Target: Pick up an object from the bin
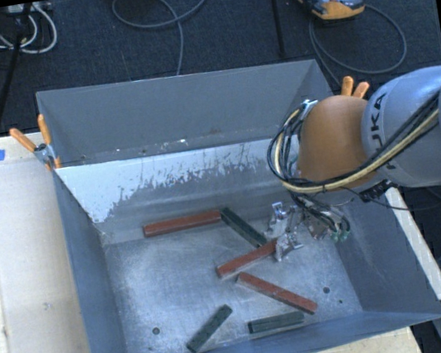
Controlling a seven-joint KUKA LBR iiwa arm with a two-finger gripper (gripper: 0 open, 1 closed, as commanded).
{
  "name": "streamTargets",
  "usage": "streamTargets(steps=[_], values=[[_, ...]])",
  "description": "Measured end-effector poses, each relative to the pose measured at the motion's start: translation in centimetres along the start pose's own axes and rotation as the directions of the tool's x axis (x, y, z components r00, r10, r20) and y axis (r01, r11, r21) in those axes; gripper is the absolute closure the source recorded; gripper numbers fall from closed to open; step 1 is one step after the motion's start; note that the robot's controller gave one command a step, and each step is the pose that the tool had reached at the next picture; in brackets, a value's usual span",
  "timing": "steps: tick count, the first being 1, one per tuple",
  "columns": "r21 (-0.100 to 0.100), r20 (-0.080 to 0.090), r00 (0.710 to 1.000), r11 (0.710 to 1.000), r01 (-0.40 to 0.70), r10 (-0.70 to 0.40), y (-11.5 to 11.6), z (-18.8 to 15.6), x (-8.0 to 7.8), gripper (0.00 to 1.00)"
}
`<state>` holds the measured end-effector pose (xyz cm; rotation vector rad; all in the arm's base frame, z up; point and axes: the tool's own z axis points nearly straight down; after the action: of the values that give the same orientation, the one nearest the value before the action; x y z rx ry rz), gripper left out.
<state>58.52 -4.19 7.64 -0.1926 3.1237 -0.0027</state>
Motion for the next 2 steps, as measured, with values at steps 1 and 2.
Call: streamTargets(steps=[1, 2], values=[[-0.005, -0.015, 0.994, 0.994, 0.107, -0.107, -0.3, -7.0, 1.1, 0.0], [-0.006, -0.012, 0.982, 0.982, 0.19, -0.19, -0.7, -13.1, 1.4, 0.0]])
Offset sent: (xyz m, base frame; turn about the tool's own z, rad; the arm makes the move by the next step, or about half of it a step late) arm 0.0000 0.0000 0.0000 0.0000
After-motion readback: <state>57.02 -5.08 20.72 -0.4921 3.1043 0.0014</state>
